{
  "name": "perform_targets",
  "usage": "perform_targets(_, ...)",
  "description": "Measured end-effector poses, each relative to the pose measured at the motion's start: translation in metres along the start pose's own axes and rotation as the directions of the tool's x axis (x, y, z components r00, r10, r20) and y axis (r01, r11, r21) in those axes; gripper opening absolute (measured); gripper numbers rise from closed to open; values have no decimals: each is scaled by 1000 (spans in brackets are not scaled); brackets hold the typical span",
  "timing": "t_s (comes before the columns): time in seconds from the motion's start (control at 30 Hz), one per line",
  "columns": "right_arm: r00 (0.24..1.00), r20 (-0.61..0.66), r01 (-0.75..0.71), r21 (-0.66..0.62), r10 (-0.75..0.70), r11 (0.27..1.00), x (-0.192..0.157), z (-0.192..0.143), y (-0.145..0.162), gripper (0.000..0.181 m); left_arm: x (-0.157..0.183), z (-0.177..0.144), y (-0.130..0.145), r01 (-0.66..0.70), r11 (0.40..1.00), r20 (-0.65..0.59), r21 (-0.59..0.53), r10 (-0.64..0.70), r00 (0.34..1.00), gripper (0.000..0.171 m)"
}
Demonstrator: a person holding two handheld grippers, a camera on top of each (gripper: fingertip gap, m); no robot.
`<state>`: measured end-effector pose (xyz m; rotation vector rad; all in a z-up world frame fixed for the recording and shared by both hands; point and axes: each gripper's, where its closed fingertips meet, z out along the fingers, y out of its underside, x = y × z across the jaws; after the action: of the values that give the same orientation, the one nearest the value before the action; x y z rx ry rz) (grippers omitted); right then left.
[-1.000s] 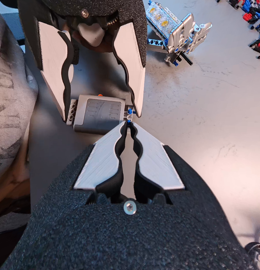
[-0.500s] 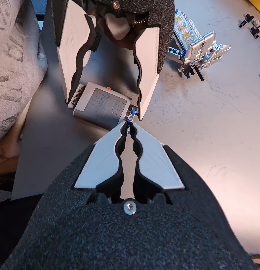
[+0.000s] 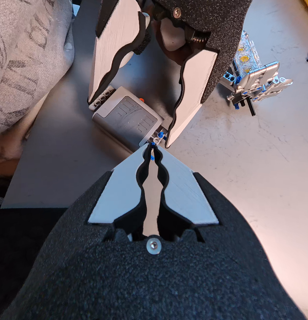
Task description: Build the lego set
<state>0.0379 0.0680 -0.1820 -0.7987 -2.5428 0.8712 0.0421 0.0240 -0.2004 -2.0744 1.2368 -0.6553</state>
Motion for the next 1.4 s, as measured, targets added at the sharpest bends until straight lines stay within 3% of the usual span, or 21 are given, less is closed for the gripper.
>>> perform_targets(0.03, 1000, 7, 12, -1, -12, 1000, 0, 0, 0, 1, 0, 0, 0, -3, 1000, -5, -3, 3, 1000, 100)
perform_targets(0.63, 965, 168, 206, 0, -203, 979, -14, -2, -4, 1, 9, 0, 3, -86, 996, -137, -31, 81, 987, 101)
perform_targets(1.03, 1000, 3, -25, 27, 25, 999, -10, 4, -14, 3, 10, -2, 3, -106, 994, -156, -26, 100, 983, 101)
perform_targets(1.4, 972, 162, 168, 42, -172, 985, -16, 7, -21, 1, 16, -5, 5, -187, 982, -258, -23, 175, 950, 101)
